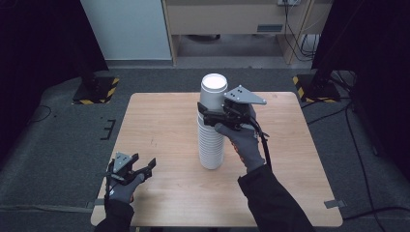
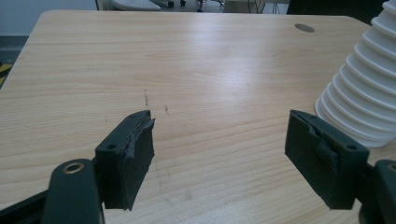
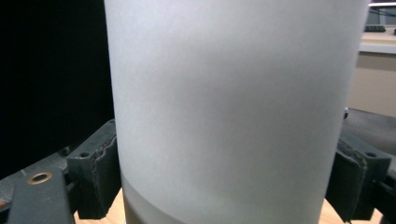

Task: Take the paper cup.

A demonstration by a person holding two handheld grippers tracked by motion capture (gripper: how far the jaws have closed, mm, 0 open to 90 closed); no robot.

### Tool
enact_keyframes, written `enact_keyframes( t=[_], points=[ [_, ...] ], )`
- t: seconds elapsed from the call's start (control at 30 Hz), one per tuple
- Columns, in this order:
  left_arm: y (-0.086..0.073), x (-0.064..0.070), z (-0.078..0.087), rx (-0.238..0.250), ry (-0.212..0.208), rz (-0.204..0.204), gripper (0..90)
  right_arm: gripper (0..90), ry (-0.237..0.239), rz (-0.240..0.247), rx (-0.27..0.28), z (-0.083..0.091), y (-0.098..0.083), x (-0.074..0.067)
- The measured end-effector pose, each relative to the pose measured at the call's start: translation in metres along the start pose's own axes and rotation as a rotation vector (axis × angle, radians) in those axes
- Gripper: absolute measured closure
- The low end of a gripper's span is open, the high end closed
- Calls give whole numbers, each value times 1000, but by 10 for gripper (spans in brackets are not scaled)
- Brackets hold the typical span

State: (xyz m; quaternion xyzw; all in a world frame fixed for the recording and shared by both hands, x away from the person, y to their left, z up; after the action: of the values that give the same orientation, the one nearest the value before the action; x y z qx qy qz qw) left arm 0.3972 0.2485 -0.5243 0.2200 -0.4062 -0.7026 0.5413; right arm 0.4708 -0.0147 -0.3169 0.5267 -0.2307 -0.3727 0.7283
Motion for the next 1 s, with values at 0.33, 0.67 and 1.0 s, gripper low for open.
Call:
enact_keyframes(
  t=[0.33, 0.67, 1.0],
  points=[
    [0, 0, 0, 1, 0, 1, 225, 144, 22, -32, 49, 12, 22, 2],
    [0, 0, 0, 0, 0, -3, 225, 145, 38, -46, 106, 25, 39, 3],
    [1, -1, 1, 4, 6, 0, 223, 145, 57, -59, 149, 35, 51, 4]
  ],
)
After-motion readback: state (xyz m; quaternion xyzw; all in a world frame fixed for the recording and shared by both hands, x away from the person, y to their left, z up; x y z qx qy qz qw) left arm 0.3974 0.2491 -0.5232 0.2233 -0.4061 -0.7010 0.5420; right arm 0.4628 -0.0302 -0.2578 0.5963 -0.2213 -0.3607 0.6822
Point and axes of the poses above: each handheld gripper's, and its own axes: z roughly backward along the jaws, y roughly out of its top, x roughly to its right, the point moved 8 cm from there along -z, roughly forward along the jaws, and after that the axes turned 9 degrees about -x, right-handed, at the moved point
